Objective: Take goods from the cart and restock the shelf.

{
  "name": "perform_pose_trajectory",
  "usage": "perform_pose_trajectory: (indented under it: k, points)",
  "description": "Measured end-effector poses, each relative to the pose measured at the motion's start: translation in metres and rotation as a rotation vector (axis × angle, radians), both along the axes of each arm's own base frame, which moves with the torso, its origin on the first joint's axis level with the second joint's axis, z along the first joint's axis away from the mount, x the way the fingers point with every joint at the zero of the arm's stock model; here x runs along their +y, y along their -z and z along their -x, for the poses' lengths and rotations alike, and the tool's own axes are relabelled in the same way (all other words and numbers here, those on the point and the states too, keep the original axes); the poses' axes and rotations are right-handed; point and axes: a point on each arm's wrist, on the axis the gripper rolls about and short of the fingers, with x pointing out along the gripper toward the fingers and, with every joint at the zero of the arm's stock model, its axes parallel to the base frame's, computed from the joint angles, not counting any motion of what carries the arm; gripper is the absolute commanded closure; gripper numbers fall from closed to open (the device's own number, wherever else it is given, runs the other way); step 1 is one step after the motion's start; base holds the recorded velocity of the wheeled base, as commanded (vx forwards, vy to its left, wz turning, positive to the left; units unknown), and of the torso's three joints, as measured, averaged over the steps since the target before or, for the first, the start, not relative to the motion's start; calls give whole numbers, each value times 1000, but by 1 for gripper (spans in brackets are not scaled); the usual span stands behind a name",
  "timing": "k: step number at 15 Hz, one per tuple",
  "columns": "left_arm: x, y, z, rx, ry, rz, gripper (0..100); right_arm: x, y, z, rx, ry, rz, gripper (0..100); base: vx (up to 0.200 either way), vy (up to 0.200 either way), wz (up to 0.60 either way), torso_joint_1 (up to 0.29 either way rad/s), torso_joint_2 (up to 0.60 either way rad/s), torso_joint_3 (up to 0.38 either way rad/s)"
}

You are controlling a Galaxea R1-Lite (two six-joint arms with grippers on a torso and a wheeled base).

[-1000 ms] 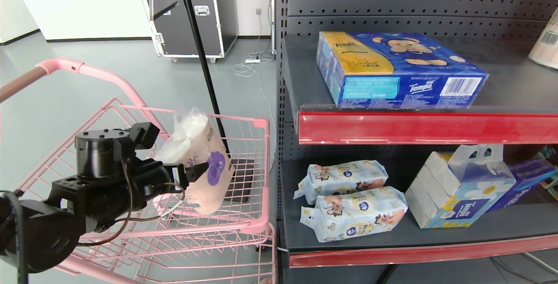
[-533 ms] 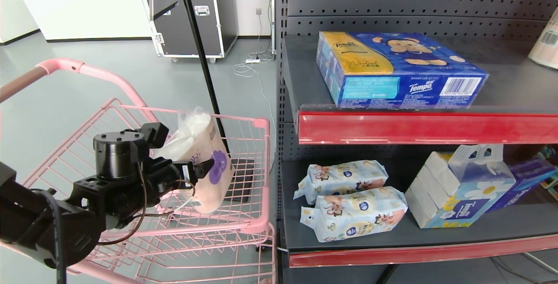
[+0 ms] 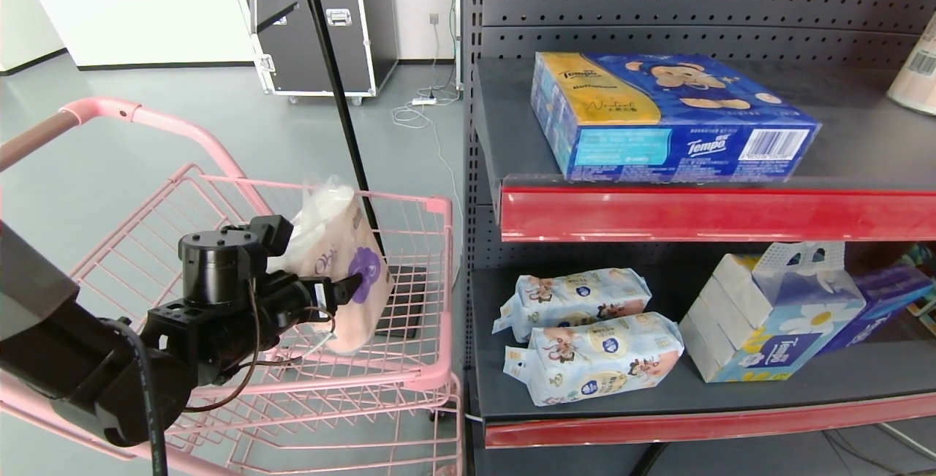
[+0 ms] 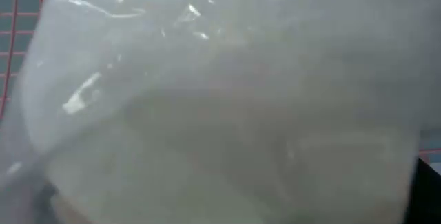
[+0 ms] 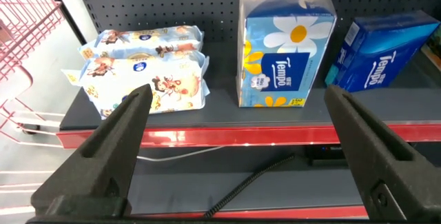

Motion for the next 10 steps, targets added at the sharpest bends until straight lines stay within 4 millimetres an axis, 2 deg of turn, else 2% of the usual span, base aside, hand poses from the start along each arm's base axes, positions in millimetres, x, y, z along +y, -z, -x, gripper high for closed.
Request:
perform_pose_trajectory:
  k: [7,10]
  points:
    - [0,3,1,-14,8,1,100,0,0,0,0,0,-1,0,0,0,0,0,0,0]
    - [0,-7,3,-40,30,10,100,0,0,0,0,0,0,0,0,0,0,0,0,0]
